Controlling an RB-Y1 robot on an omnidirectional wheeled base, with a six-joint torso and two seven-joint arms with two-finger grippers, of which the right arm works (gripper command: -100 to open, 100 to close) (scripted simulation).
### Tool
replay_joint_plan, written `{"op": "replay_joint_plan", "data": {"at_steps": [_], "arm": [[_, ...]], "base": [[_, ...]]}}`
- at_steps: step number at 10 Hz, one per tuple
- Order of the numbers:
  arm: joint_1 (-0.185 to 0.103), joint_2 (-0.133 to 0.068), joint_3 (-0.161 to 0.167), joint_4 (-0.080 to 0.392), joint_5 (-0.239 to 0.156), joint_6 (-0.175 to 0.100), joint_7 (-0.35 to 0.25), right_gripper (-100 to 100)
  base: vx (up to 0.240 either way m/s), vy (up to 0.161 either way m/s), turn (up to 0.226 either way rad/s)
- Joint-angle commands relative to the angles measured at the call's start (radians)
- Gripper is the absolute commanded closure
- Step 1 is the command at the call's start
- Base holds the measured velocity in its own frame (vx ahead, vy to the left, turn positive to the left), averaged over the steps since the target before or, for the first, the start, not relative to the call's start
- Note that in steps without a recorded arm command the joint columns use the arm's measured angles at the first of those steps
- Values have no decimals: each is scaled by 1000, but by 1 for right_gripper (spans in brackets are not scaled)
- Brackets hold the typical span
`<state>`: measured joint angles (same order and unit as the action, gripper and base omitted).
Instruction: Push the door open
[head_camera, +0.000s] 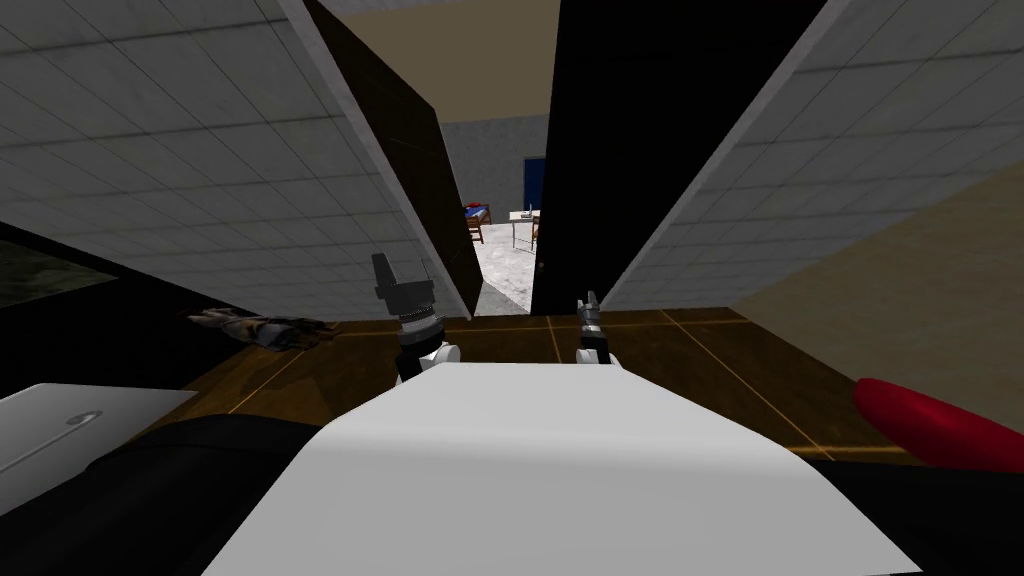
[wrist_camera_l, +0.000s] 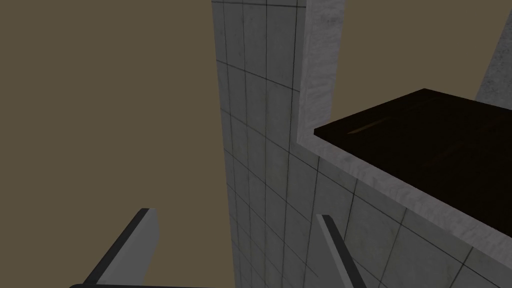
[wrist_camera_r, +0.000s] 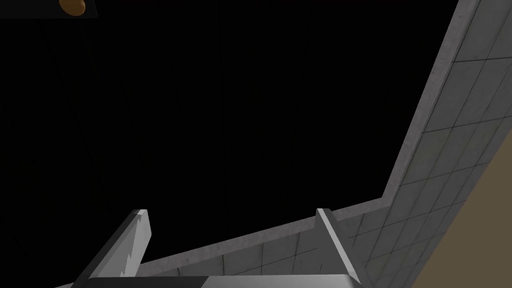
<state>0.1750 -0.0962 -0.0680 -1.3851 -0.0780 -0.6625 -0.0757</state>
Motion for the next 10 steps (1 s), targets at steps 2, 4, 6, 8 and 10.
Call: {"op": "replay_joint_plan", "data": {"at_steps": [2,4,6,8,10], "arm": [[-37,-7,-15,87,-9,-16,8,-100],[-63,-11,-25,145,-15,-27,15,-100],[-89,-14,-35,212,-21,-39,22,-100],[-116,-17,-44,271,-27,-50,29,-100],[-141,-19,-54,332,-32,-61,35,-100]], "base": [[107,-5,131],[111,-5,108],[93,-9,139],[105,-13,94],[98,-13,111]]}}
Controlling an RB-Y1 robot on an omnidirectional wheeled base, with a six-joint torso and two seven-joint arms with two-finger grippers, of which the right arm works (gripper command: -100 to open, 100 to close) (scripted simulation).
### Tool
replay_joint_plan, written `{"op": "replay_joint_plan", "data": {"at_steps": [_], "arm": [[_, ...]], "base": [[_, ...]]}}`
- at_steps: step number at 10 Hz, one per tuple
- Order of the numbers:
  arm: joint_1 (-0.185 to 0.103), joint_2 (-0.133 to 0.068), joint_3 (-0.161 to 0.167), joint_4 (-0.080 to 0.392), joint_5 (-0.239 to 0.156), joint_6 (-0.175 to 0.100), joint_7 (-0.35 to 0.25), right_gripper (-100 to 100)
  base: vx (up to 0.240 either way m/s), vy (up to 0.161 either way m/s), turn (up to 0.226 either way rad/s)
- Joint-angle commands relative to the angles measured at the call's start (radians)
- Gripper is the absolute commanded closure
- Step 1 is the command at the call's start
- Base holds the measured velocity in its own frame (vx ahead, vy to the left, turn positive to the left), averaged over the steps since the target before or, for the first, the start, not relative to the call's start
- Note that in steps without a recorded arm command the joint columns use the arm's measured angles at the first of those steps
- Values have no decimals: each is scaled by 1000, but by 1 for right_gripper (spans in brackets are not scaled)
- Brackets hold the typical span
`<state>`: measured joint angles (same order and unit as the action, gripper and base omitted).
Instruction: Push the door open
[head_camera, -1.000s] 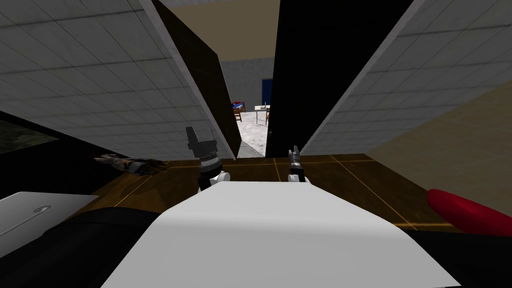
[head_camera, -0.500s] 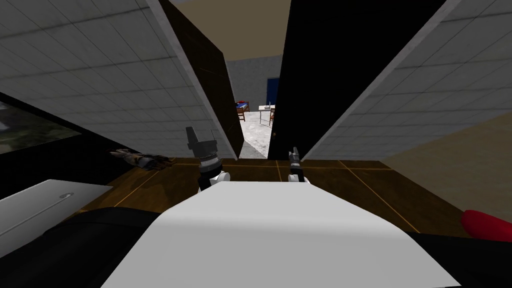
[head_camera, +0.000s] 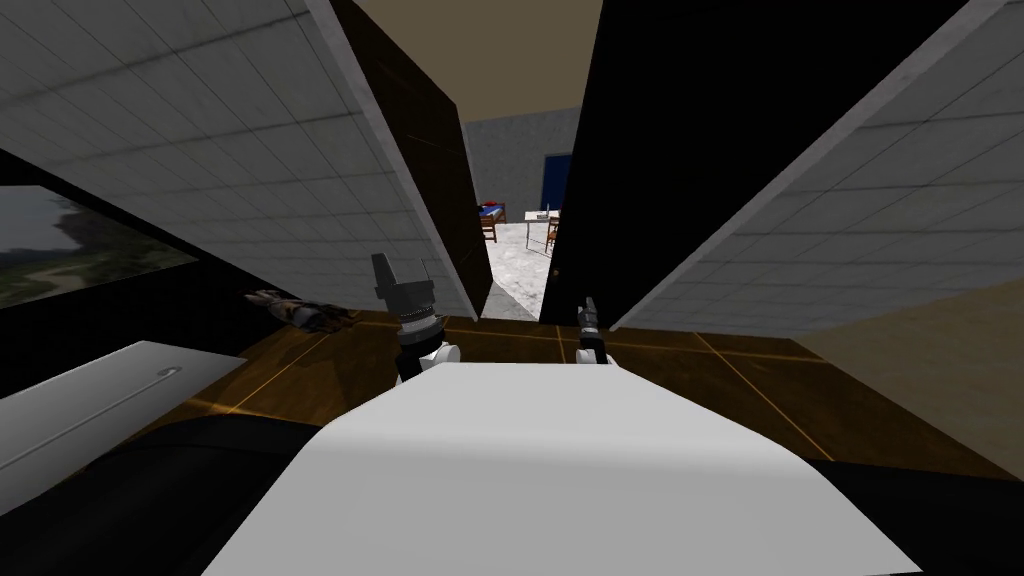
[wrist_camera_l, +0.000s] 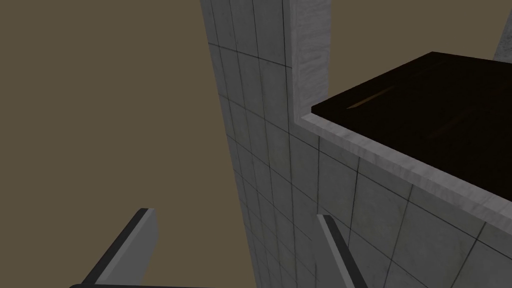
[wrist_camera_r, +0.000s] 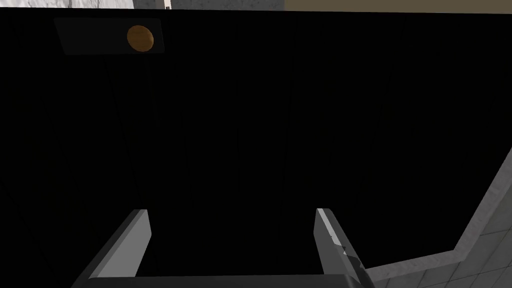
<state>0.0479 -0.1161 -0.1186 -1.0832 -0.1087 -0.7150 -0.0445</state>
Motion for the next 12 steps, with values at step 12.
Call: {"op": "replay_joint_plan", "data": {"at_steps": [12], "arm": [[-125,-7,-46,291,-27,-57,33,-100]], "base": [[79,-17,85]]}}
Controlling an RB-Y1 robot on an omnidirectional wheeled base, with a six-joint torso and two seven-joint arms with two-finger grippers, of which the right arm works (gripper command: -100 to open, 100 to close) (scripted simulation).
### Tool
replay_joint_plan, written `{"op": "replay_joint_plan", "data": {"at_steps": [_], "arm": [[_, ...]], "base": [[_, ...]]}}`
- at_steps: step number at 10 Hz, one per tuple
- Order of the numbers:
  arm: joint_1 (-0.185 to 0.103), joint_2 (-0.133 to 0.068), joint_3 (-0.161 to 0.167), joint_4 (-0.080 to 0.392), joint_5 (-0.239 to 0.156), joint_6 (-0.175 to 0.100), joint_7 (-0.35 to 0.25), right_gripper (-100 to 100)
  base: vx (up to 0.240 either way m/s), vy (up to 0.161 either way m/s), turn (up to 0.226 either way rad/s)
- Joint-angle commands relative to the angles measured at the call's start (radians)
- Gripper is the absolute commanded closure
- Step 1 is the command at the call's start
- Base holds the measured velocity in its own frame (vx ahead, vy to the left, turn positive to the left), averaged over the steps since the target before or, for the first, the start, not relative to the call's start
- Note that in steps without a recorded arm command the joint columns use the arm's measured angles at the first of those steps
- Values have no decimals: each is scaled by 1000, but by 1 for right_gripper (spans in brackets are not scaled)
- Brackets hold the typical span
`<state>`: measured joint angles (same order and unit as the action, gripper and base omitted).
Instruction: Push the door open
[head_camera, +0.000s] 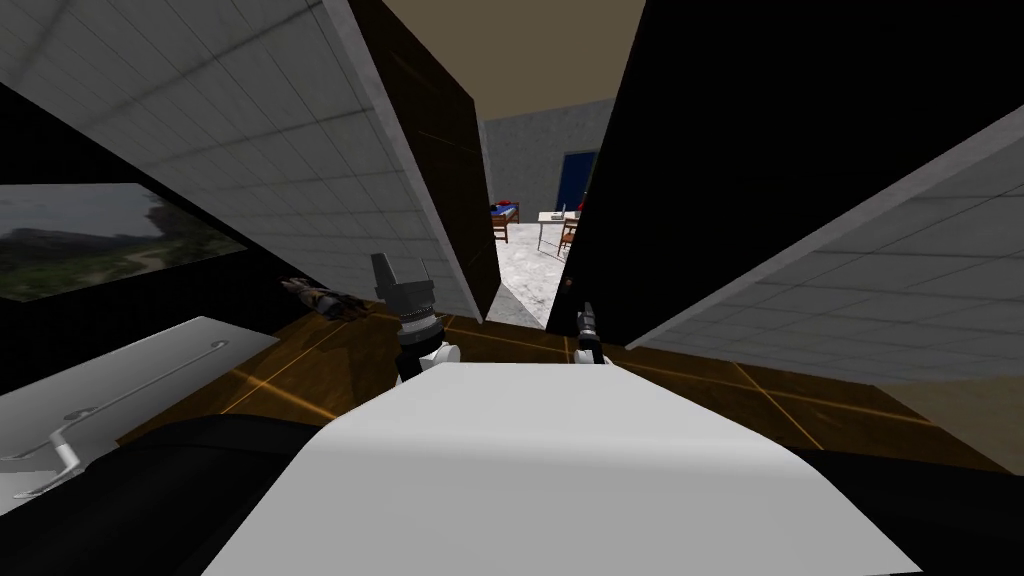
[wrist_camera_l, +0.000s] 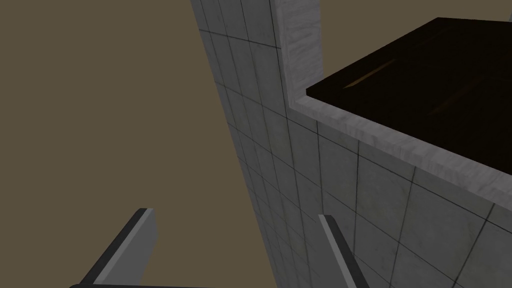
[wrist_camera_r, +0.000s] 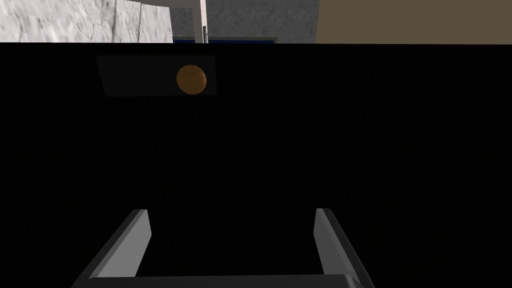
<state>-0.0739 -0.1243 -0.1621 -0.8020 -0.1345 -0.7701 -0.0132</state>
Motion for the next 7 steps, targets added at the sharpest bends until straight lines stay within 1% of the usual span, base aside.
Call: {"op": "replay_joint_plan", "data": {"at_steps": [1,2,3,5,7], "arm": [[-13,1,-6,32,-3,-6,5,-100],[-22,0,-9,55,-6,-11,7,-100],[-39,0,-16,93,-9,-18,12,-100],[-54,-1,-21,129,-13,-24,16,-100],[-67,-1,-27,160,-16,-30,19,-100]], "base": [[89,-21,72],[88,-24,90],[103,-37,155],[103,-41,73],[64,-26,59]]}}
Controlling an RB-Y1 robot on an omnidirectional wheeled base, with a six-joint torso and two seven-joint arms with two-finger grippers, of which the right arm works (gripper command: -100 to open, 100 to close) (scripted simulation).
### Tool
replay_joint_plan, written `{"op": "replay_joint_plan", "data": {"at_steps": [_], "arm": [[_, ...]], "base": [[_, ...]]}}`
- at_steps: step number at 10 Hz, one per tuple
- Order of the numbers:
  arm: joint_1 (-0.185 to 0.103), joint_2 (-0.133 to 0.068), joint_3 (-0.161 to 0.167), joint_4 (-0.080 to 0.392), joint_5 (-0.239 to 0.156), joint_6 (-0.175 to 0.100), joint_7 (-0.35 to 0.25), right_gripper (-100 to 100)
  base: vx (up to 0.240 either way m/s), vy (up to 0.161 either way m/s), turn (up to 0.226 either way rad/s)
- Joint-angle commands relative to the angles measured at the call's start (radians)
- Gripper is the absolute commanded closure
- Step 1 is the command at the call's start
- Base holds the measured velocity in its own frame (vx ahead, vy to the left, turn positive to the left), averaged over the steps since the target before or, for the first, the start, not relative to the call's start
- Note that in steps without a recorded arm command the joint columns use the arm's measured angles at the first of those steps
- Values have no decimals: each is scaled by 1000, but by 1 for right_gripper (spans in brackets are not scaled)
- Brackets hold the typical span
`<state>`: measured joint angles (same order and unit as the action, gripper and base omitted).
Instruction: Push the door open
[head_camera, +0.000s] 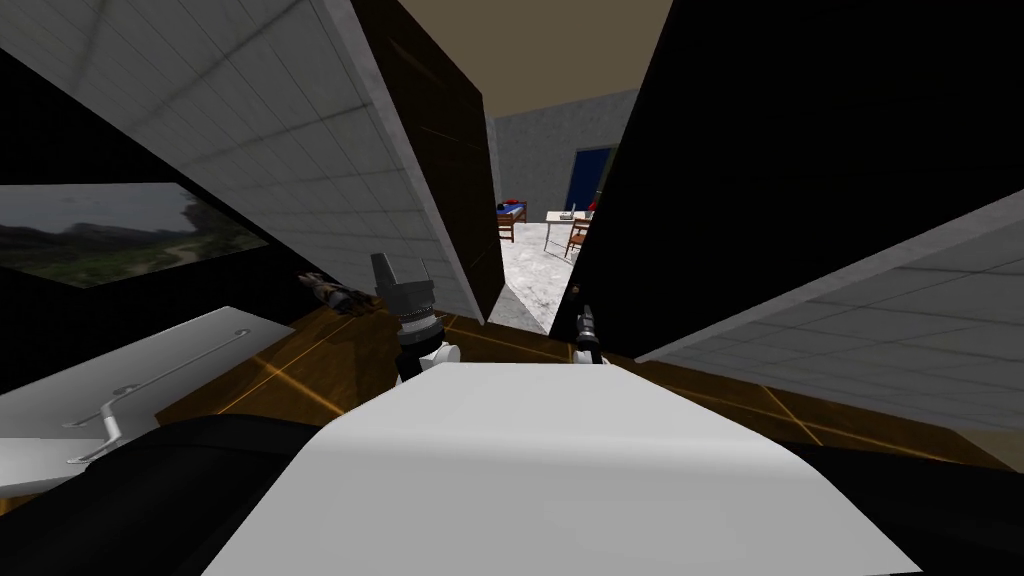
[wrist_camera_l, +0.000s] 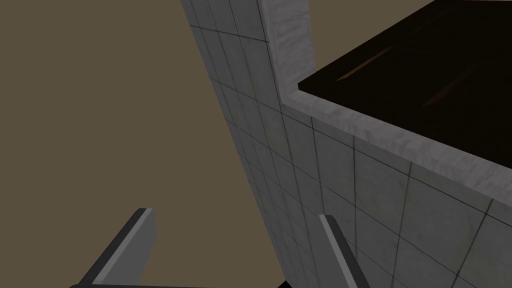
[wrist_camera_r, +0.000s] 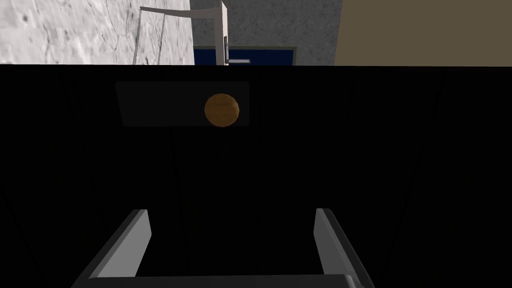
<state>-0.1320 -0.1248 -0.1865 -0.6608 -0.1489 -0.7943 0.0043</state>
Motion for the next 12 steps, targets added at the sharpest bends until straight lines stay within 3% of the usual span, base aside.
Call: {"op": "replay_joint_plan", "data": {"at_steps": [1,4,7,12], "arm": [[-15,-1,-4,31,-2,-8,3,-100],[-38,-1,-13,87,-8,-19,9,-100],[-37,-1,-15,86,-9,-23,9,-100],[-35,-1,-23,94,-13,-30,13,-100]], "base": [[52,-17,42],[66,-23,72],[92,-31,18],[199,-63,29]]}}
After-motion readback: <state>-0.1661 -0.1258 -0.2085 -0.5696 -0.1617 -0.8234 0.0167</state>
